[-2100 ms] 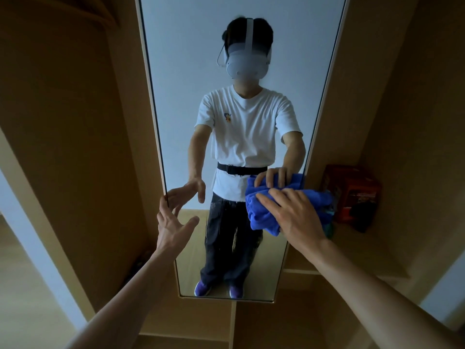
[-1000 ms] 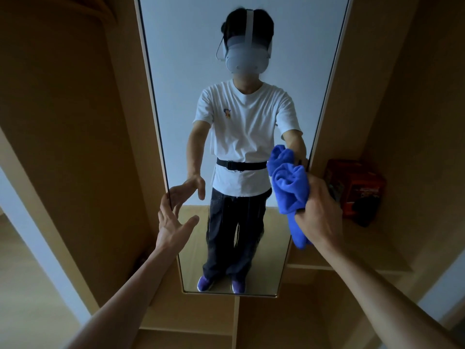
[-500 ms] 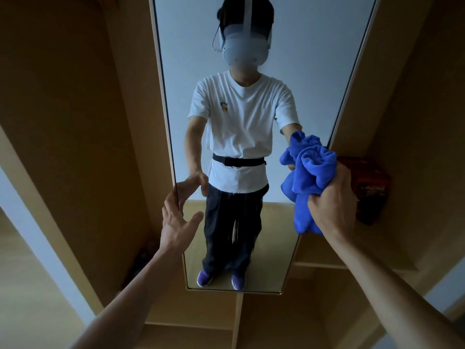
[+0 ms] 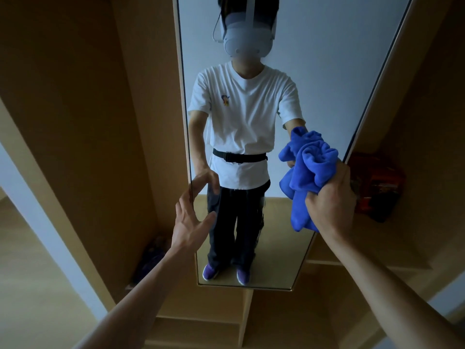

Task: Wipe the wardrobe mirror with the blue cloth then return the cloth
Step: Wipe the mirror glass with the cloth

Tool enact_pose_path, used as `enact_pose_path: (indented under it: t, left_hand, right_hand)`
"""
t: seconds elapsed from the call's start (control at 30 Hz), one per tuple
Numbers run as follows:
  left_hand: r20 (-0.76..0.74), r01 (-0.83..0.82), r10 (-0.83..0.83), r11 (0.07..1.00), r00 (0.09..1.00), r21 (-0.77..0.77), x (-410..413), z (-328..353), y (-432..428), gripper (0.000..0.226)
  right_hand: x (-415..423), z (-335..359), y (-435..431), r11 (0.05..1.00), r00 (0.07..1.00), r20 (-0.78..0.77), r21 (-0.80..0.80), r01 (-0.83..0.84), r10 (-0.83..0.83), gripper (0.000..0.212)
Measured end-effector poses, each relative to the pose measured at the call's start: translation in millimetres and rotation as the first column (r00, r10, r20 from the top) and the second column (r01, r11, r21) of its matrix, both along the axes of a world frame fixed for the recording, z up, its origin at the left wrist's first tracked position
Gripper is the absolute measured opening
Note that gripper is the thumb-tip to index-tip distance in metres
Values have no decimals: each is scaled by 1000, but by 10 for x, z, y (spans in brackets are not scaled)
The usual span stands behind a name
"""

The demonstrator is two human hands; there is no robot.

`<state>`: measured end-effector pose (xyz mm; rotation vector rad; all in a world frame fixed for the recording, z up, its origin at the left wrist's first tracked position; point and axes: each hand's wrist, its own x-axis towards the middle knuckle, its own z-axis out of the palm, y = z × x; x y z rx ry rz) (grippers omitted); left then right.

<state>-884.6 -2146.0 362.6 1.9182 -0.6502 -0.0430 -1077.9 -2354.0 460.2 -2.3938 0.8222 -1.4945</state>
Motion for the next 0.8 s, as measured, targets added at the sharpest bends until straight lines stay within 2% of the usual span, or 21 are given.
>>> enact_pose_path:
  t: [0.37, 0.6, 0.8]
  left_hand:
    - [-13, 72, -72, 997, 997, 10, 64, 30, 83, 88]
    - [-60, 98, -93, 992, 994, 74, 87, 99, 150, 90]
    - [-120, 159, -153, 987, 981, 38, 91, 170, 215, 85]
  right_hand:
    - [388, 24, 421, 996, 994, -80, 63, -66, 71, 54]
    - [658, -24, 722, 992, 987, -100, -10, -124, 122, 56]
    - [953, -56, 1036, 975, 968, -172, -94, -200, 182, 63]
